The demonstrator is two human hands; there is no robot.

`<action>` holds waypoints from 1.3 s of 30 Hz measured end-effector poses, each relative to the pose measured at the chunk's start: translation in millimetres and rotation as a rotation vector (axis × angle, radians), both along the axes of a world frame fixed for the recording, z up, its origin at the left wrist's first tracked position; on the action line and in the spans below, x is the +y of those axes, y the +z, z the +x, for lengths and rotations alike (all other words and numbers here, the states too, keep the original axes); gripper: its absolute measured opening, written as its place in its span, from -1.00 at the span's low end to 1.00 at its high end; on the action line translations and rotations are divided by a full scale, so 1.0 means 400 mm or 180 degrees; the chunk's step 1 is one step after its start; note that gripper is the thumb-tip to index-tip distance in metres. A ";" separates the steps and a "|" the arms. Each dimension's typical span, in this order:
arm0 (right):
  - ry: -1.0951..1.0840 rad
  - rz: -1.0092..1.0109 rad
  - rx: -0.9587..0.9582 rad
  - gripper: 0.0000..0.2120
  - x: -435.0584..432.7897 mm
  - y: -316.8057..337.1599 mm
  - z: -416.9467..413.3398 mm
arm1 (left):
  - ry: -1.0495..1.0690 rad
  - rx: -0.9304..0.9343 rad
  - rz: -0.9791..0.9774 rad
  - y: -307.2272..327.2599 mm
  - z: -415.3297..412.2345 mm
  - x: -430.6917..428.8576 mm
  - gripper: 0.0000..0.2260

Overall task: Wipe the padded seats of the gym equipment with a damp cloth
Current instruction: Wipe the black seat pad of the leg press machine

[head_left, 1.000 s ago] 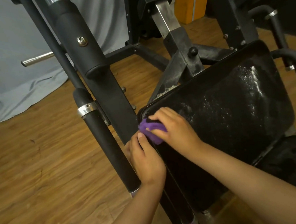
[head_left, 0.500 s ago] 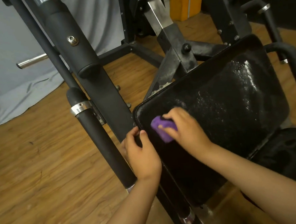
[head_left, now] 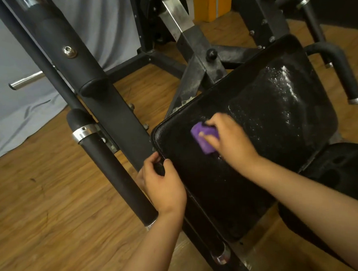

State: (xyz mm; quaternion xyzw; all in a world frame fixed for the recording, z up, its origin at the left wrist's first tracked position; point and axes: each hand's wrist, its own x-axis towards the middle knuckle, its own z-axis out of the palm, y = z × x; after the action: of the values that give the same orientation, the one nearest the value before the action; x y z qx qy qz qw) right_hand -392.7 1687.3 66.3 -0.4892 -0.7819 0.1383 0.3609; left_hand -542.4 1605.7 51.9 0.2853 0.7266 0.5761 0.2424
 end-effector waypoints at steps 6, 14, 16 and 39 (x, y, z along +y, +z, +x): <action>-0.0445 0.0158 0.0262 -0.73 0.031 0.028 -0.014 | -0.0049 0.0106 0.0099 -0.006 -0.001 -0.001 -0.79; 0.0313 0.0322 -0.0166 -0.69 0.014 0.016 -0.020 | -0.0016 0.0076 0.0158 0.003 0.002 -0.002 -0.79; -0.0319 0.0149 0.0181 -0.75 0.068 0.031 0.022 | -0.0043 0.0084 0.0122 -0.005 0.000 0.000 -0.78; -0.0407 0.0113 0.0634 -0.76 0.082 0.072 -0.108 | 0.0008 0.0083 -0.0086 0.007 0.000 -0.003 -0.79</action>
State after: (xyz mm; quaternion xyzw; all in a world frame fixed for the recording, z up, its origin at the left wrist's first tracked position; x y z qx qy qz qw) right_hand -435.7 1720.1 94.9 -0.5155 -0.7116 0.1491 0.4535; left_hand -542.2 1604.3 54.7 0.2885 0.7378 0.5628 0.2359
